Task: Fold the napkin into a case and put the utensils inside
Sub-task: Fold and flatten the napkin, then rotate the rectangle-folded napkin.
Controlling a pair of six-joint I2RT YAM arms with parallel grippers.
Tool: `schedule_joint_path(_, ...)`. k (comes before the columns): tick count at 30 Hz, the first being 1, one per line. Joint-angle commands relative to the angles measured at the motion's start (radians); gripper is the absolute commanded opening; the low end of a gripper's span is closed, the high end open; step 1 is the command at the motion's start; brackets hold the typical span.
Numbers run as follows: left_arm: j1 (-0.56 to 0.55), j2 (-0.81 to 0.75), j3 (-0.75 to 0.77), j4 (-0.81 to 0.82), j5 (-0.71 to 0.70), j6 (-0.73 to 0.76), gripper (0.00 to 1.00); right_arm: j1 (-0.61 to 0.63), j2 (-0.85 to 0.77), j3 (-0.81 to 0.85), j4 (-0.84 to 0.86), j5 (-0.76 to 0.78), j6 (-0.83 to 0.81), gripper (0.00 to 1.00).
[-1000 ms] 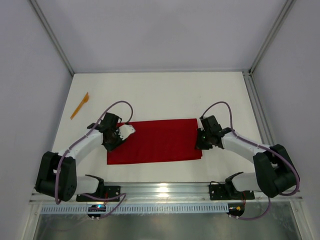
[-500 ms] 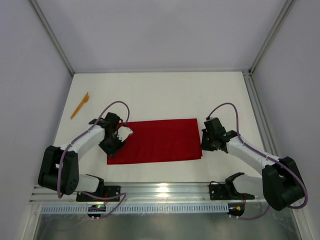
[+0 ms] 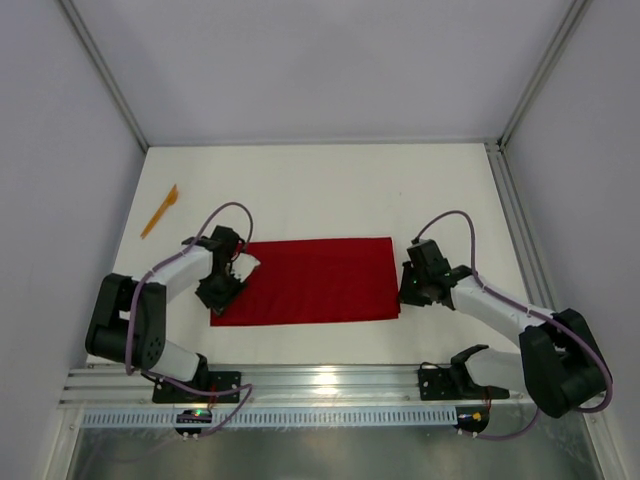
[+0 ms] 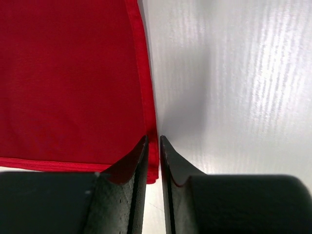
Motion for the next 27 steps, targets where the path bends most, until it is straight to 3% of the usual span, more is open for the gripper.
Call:
schedule_joint_path(1,0.029,0.030,0.000,0.148,-0.112,0.017,0.42,0.017,0.032,-0.029,0.079,-0.059,0.035,0.20)
schedule_joint_path(8,0.092,0.096,0.097,0.262,-0.022,0.050,0.40,0.045,0.127,0.037,0.127,-0.050,0.041,0.20)
schedule_joint_path(18,0.124,-0.134,0.097,0.062,0.115,0.025,0.46,0.091,-0.001,0.011,0.089,0.027,0.056,0.20)
schedule_joint_path(27,0.159,0.032,0.049,0.116,0.070,-0.068,0.33,0.117,0.051,0.023,0.104,0.027,0.066,0.24)
